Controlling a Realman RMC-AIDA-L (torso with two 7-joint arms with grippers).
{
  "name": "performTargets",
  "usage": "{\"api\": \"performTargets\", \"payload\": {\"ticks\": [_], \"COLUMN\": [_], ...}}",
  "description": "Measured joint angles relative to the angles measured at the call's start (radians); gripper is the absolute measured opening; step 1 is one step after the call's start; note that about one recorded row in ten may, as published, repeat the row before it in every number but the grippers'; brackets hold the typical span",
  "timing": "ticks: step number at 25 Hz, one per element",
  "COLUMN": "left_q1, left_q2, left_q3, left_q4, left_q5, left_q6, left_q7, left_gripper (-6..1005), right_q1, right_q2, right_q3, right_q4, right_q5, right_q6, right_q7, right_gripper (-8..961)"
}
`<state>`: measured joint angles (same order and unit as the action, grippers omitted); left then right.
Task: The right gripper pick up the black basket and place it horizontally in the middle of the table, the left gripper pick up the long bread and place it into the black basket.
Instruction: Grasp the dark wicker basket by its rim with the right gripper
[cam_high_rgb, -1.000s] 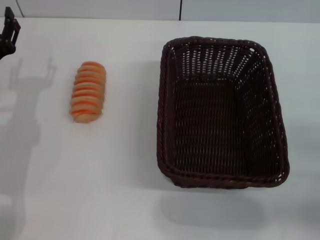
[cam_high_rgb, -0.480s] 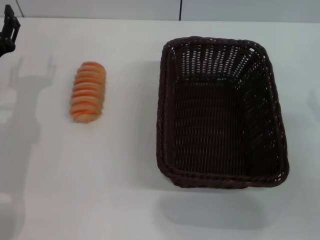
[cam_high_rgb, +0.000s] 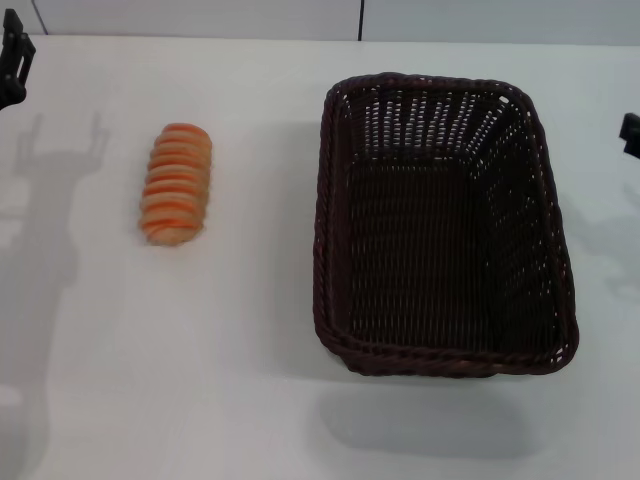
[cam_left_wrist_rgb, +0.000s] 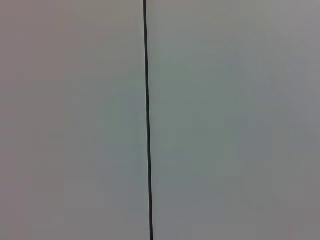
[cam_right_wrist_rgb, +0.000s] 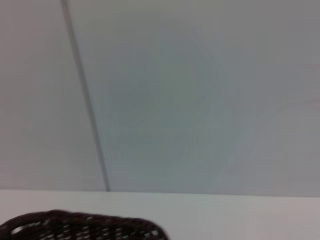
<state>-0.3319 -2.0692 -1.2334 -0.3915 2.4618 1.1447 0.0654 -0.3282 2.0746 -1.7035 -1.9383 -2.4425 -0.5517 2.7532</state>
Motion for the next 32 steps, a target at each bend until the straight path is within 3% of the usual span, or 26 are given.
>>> {"api": "performTargets", "payload": {"ticks": [6,18,32], "left_q1": [-0.001,-0.001,0.000], "left_q2": [0.000,-0.002,-0.002], "left_q3": [0.000,0.007,0.008], "left_q4": [-0.003,-0.002,0.003], "left_q5": [0.000,0.001,0.002], "left_q6": [0.000,-0.002,-0.004], "left_q7": [0.000,-0.004,-0.004], "left_gripper": [782,781,781], "right_q1": [0.041,0.153,0.382], "right_q2": [0.001,0.000,0.002], "right_q3": [0.093,0.103,0.088], "right_q4": [-0.062,0.071,0.358], "right_q5": [0.016,0.025,0.025], "right_q6": [-0.220,-0.242,-0.228], "right_q7": [0.008,-0.007,-0.040], "right_gripper": [824,825,813]}}
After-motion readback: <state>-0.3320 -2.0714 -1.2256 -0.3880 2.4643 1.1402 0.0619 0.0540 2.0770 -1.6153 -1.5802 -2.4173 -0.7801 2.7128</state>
